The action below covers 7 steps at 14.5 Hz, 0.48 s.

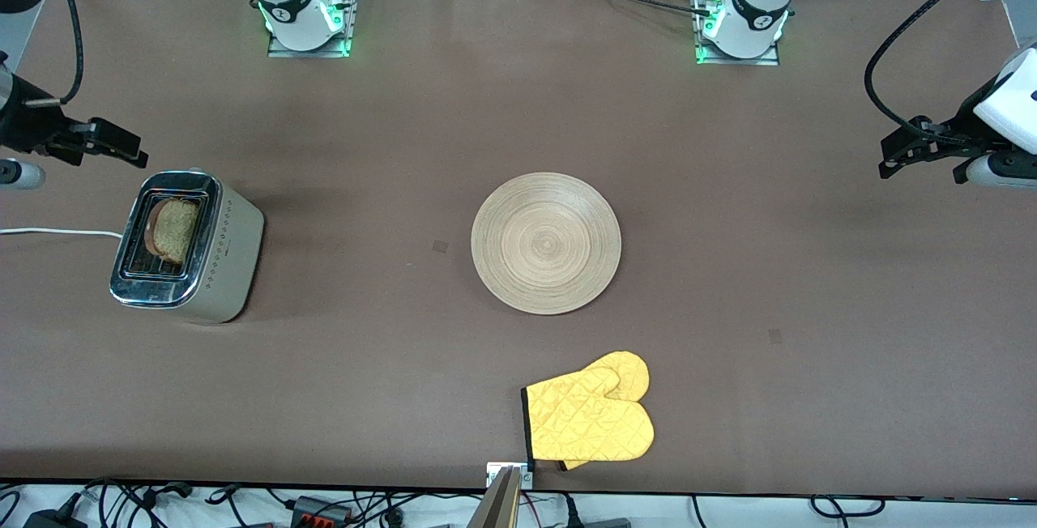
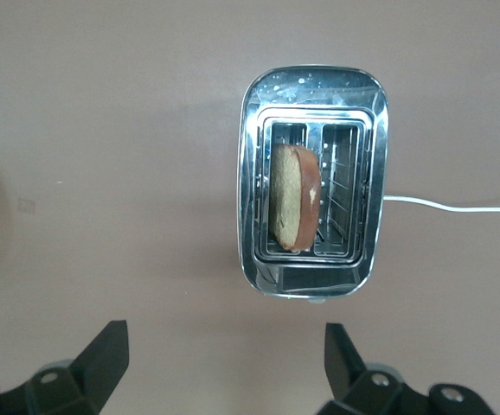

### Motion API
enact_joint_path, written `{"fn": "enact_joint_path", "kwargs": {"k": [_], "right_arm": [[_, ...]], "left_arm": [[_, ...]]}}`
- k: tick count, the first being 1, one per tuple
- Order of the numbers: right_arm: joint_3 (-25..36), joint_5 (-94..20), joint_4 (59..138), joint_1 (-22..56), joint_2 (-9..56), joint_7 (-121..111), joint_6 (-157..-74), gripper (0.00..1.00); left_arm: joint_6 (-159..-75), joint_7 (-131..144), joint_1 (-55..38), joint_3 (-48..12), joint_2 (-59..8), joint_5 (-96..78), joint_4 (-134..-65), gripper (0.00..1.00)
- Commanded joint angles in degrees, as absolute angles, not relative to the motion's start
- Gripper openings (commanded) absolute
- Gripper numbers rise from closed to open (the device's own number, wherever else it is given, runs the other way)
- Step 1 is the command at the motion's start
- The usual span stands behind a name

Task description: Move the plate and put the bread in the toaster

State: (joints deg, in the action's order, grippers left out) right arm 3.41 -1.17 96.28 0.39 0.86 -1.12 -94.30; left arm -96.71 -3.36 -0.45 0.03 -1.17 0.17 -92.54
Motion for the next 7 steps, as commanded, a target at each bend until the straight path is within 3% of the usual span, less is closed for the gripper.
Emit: {"fn": "enact_joint_path", "kwargs": {"k": [1, 7], "right_arm": [[2.64, -0.35, 98.53, -0.35, -0.70, -2.11, -95.97, 1.00], [2.64, -0.09, 98.53, -0.35, -0.88, -2.37, -95.63, 1.00]], "left_arm": [[-96.06, -3.43, -0.35, -0.09, -1.67, 0.18, -91.14, 1.00], [-96.06, -3.43, -0.35, -0.09, -1.67, 0.18, -91.14, 1.00]]}}
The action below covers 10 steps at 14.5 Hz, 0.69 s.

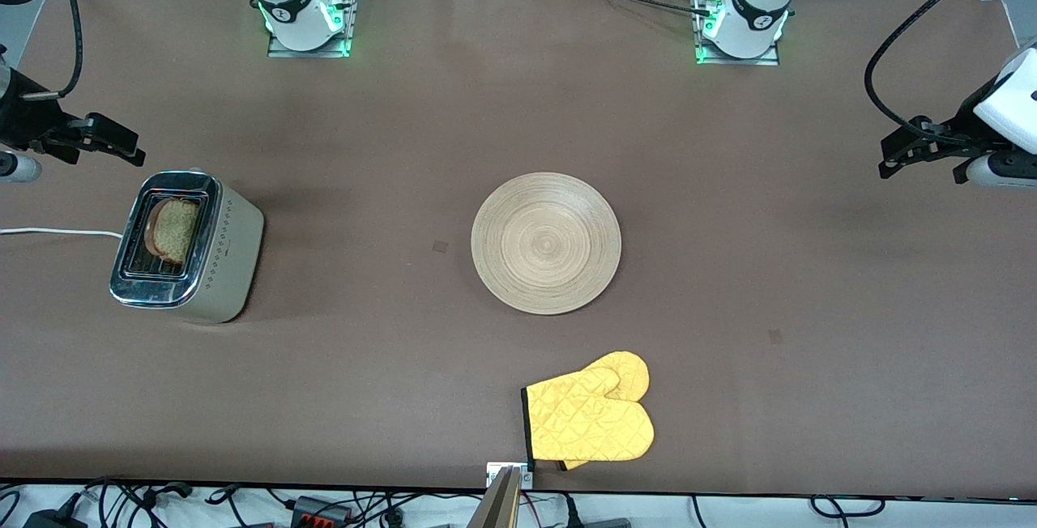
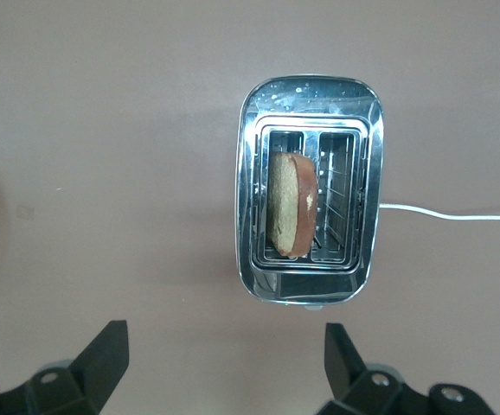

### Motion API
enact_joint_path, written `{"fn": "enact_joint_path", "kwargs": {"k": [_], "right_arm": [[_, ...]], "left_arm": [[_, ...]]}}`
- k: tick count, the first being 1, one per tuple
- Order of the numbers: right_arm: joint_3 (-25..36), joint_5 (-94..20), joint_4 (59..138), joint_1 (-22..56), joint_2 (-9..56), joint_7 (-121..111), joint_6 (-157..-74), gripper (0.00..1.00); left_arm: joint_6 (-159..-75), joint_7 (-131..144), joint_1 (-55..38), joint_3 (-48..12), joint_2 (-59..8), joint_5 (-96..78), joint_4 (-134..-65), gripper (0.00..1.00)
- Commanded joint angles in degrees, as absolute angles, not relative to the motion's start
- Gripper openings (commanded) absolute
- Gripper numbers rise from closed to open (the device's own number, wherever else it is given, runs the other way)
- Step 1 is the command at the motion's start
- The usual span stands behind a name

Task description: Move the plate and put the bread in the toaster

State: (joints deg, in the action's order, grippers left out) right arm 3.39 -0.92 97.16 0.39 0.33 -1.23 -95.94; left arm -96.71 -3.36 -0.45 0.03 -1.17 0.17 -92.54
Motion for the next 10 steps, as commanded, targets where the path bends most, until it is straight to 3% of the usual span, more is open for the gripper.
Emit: {"fn": "enact_joint_path", "kwargs": {"k": [1, 10], "right_arm": [[2.64, 0.26, 98.26, -0.26, -0.88, -2.29, -95.80, 1.00], [2.55, 0.09, 98.00, -0.18, -0.97, -1.49, -94.39, 1.00]], "left_arm": [[-96.06, -3.43, -0.35, -0.09, -1.67, 0.18, -91.14, 1.00], [-96.06, -3.43, -0.35, 0.00, -1.67, 0.18, -91.14, 1.00]]}}
